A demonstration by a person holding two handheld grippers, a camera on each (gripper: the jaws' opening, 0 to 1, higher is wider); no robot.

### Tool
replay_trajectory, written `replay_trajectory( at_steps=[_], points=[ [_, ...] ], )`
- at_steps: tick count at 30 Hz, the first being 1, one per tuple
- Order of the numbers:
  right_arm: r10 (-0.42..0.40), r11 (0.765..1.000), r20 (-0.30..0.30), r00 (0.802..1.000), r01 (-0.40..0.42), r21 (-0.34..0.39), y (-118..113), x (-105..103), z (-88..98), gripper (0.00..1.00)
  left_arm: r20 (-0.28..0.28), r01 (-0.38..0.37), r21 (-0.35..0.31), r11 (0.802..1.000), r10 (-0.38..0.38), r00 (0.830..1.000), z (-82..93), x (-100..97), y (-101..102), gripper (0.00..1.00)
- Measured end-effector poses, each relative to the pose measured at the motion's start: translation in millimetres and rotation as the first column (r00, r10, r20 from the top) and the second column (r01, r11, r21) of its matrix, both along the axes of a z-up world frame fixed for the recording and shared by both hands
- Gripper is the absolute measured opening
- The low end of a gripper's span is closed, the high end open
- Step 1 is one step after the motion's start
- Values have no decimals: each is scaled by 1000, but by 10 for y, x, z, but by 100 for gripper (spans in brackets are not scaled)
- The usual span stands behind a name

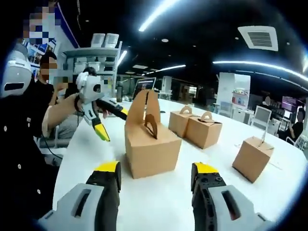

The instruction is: Pick up one paper box from the group, open the paper box, and remove the item inside

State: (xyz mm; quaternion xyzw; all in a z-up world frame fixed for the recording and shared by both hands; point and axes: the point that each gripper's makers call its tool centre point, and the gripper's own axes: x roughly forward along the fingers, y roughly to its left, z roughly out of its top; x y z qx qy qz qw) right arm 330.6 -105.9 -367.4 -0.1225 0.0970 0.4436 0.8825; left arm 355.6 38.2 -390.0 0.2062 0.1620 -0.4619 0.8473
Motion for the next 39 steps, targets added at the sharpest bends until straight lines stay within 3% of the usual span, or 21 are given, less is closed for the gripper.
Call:
replay_trajectory(
  at_steps=[6, 13, 20, 30, 35, 37, 39],
  points=[
    [-21, 1000, -7, 1000, 21, 8, 193, 125, -91, 55, -22, 36, -54, 998, -37, 999, 50, 157, -116, 62],
    [-49, 999, -1, 999, 49, 10, 276, 305, -171, 52, 1, 31, -42, 999, -31, 1000, 72, 81, -83, 62],
    [-78, 996, 16, 997, 78, 38, 184, 397, -69, 51, 12, 17, -51, 999, -16, 1000, 109, 5, -30, 62],
    [-89, 995, 23, 996, 88, 40, 127, 423, -58, 52, 17, 5, -54, 999, -4, 1000, 123, -39, -28, 61],
    [-62, 997, 28, 998, 61, 51, 153, 327, -8, 52, 7, -1, -58, 998, 2, 1000, 103, -26, -6, 61],
    [-64, 997, 61, 996, 61, 37, 162, 290, 49, 52, -5, 8, -60, 998, -9, 1000, 79, -3, -13, 62],
    [-65, 997, 111, 992, 69, -32, 166, 260, 76, 51, -25, 26, -67, 997, -27, 999, 61, 42, -39, 65]
  ],
)
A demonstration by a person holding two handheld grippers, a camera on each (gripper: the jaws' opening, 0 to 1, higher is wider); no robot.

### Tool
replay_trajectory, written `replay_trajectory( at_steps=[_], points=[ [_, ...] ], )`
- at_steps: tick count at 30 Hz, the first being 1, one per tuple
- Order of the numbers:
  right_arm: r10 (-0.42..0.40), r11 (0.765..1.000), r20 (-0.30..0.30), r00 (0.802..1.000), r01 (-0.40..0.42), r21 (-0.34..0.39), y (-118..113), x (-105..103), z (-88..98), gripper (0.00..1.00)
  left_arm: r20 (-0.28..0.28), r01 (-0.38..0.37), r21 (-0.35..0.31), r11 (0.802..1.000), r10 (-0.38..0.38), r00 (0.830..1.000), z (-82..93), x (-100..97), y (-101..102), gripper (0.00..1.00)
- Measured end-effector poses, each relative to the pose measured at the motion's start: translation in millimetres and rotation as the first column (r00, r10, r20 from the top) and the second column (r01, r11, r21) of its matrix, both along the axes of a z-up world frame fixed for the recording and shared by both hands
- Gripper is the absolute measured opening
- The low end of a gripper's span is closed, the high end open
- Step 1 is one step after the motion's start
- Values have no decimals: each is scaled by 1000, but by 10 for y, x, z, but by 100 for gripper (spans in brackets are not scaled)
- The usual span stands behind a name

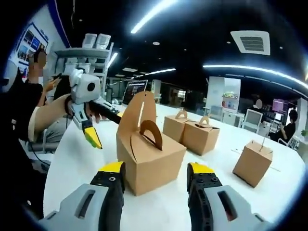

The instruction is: Pick up one paper box from the group, open the paper box, and remove the item inside

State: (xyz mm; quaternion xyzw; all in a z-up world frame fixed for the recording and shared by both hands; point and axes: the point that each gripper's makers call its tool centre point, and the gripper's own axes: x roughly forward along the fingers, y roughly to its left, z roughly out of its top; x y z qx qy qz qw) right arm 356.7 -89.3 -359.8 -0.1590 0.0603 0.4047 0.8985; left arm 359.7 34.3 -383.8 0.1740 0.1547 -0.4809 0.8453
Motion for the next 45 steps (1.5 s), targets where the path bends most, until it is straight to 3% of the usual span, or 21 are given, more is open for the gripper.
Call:
replay_trajectory(
  at_steps=[3, 7, 13, 18, 25, 36, 45],
  points=[
    [21, 999, 15, 1000, -21, -41, 104, -100, 62, 49, -29, 36, -17, 999, -36, 999, 12, 92, -41, 71],
    [41, 997, 10, 999, -40, -66, 192, -178, 123, 45, -21, 104, -18, 994, -104, 994, 21, 209, -102, 77],
    [46, 989, 11, 999, -44, -142, 295, -175, 182, 45, -27, 235, -25, 972, -236, 972, -25, 238, -262, 77],
    [62, 985, 1, 998, -61, -161, 370, -193, 211, 44, -22, 275, -64, 959, -277, 961, 7, 273, -301, 77],
    [79, 977, -11, 997, -79, -198, 446, -191, 204, 44, -51, 375, -76, 924, -379, 924, -98, 271, -343, 77],
    [64, 971, -35, 997, -71, -228, 511, -109, 188, 39, -46, 430, -119, 895, -438, 898, -121, 304, -460, 74],
    [43, 964, -5, 999, -43, -262, 576, -65, 208, 33, -48, 427, -148, 892, -438, 898, -123, 312, -464, 71]
  ],
)
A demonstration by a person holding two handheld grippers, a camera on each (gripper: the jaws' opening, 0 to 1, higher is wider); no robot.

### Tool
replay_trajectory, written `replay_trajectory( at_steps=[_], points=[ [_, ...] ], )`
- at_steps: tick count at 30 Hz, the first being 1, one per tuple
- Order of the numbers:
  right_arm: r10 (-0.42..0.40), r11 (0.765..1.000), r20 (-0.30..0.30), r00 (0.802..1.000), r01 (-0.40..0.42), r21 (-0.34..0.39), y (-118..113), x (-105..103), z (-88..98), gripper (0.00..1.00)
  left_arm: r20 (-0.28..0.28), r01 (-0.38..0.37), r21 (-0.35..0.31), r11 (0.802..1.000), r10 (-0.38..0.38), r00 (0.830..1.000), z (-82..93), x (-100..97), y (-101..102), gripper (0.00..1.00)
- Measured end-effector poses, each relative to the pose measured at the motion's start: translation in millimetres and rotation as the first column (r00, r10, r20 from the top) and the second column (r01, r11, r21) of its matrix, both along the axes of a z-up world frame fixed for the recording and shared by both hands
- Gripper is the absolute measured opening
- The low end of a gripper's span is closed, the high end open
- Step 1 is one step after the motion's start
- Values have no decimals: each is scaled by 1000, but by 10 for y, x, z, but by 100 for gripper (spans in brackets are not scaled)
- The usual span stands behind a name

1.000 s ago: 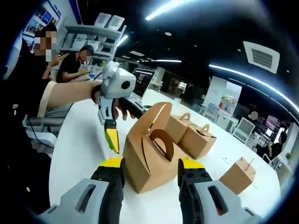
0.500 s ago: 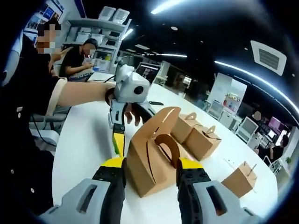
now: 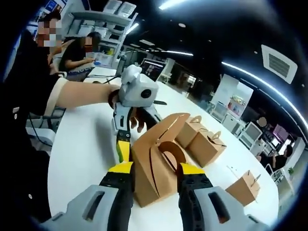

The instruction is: Pick up one paper box from the group, open the paper box, and remove the item inside

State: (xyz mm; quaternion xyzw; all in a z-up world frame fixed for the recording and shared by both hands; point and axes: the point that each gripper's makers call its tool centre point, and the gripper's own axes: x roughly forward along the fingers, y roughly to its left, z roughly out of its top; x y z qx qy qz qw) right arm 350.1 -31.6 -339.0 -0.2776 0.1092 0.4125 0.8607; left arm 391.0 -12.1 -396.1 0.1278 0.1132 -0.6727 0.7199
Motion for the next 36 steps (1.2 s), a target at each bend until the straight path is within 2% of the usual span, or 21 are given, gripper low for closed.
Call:
replay_trajectory(
  at_steps=[1, 3, 6, 9, 16, 21, 27, 28, 29, 31, 33, 36],
  points=[
    [-6, 1000, 0, 1000, 6, 8, 13, 6, 22, 31, 2, 0, 1, 1000, 0, 1000, -1, -2, -1, 71],
    [-29, 999, 27, 999, 30, -26, 5, 47, 45, 29, 9, -1, 6, 1000, 1, 1000, -3, -8, -2, 71],
    [-44, 986, 101, 994, 59, -158, 17, 110, 14, 24, 17, -2, 7, 1000, 2, 1000, 2, -9, -8, 71],
    [-38, 970, 123, 992, 66, -234, 80, 118, -57, 22, 16, -7, 5, 1000, 7, 1000, 3, -4, -10, 71],
    [-49, 949, 147, 988, 92, -301, 115, 146, -117, 18, 17, -18, 12, 1000, 18, 1000, -5, 0, 0, 71],
    [-23, 925, 216, 976, 102, -365, 146, 114, -81, 15, 14, -25, 14, 1000, 25, 1000, -8, 3, 5, 71],
    [-28, 916, 249, 968, 125, -382, 152, 89, -56, 3, 5, -35, 7, 999, 35, 999, 5, 13, -4, 71],
    [-36, 910, 273, 961, 144, -388, 133, 114, -32, 3, 33, -24, 30, 999, 23, 999, -30, 7, 12, 71],
    [-34, 894, 313, 949, 169, -416, 82, 153, 19, 3, 27, -28, 17, 999, 27, 999, -14, 1, 6, 71],
    [-52, 900, 300, 953, 175, -400, 61, 166, 44, 3, 21, -32, 20, 999, 32, 999, -12, 12, 15, 71],
    [-56, 919, 271, 961, 156, -363, 92, 138, 57, 3, 22, -34, 20, 999, 34, 999, -8, 13, 19, 71],
    [-55, 946, 189, 980, 112, -305, 179, 80, 0, 4, 24, -36, 22, 999, 36, 999, -4, 12, 17, 70]
  ],
)
